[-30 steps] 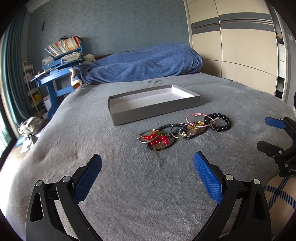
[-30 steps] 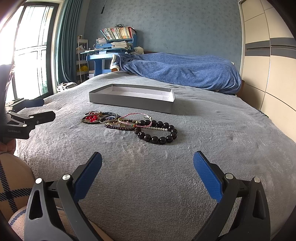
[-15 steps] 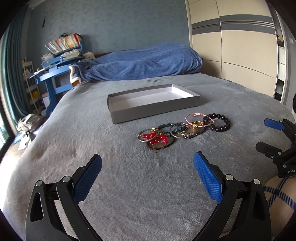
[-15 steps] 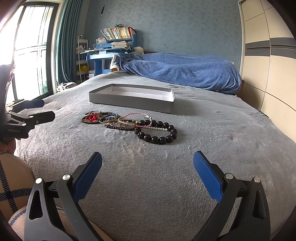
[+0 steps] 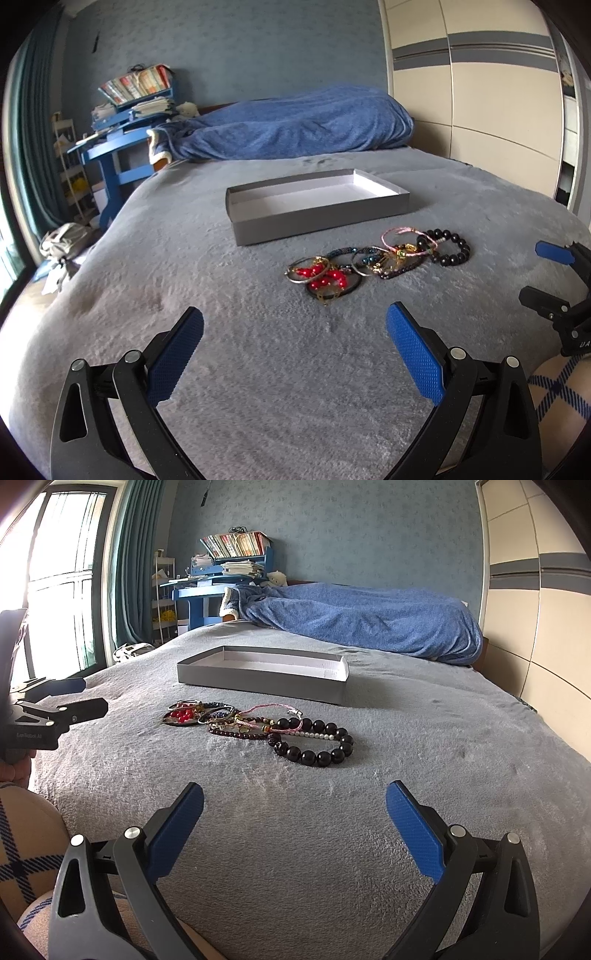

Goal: Organize jewelry
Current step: 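Grasp the pink string bracelet with the right tool while the left tool grasps the silver hoop bracelet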

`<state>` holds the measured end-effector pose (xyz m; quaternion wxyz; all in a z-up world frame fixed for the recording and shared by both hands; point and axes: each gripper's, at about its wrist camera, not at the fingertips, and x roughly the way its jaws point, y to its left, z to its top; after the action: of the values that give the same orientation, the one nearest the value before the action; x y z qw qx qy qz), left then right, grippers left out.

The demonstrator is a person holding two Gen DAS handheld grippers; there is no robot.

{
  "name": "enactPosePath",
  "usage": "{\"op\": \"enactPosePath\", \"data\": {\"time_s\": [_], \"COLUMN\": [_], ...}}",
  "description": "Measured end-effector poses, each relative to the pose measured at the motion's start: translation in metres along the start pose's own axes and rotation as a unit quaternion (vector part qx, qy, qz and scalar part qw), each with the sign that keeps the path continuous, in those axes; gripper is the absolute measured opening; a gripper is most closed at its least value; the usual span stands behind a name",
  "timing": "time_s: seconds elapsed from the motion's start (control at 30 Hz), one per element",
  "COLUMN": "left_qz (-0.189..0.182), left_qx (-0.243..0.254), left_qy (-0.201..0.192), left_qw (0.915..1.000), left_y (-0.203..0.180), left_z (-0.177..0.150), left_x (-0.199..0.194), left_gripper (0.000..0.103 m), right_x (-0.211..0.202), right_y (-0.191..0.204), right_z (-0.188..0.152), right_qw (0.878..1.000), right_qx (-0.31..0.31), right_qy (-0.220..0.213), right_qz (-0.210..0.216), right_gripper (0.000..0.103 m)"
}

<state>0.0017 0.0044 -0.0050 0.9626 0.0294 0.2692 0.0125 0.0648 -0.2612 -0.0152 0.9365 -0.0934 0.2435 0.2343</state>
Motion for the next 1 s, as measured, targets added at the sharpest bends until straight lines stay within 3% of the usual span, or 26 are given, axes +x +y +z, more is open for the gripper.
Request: {"op": "enactPosePath", "data": {"time_s": [0.23, 0.5, 0.77, 1.0], "left_qz": [0.013, 0.022, 0.018, 0.01], "left_qx": [-0.011, 0.001, 0.007, 0.001], "left_qy": [0.009, 0.01, 0.009, 0.014], "left_qw": [0.9998, 0.9997, 0.9998, 0.9999], "left_y": [0.005, 0.0, -0.002, 0.0], "left_z": [0.0, 0.0, -0.001, -0.001], "left_x": [0.003, 0.003, 0.003, 0.005], "left_gripper": [0.098, 0.098, 0.098, 0.098], "right_x": [0.02, 0.054, 0.117, 0.165], "right_y": [-0.005, -0.01, -0.011, -0.009], "right_z": [0.006, 0.043, 0.081, 0.089], "right_qw": [1.0, 0.998, 0.994, 0.987], "right_qx": [0.009, 0.035, 0.032, -0.004], "right_qy": [0.023, 0.048, 0.097, 0.157], "right_qz": [0.001, 0.031, 0.034, 0.033], "right_gripper": [0.092, 0.091, 0.071, 0.054]}}
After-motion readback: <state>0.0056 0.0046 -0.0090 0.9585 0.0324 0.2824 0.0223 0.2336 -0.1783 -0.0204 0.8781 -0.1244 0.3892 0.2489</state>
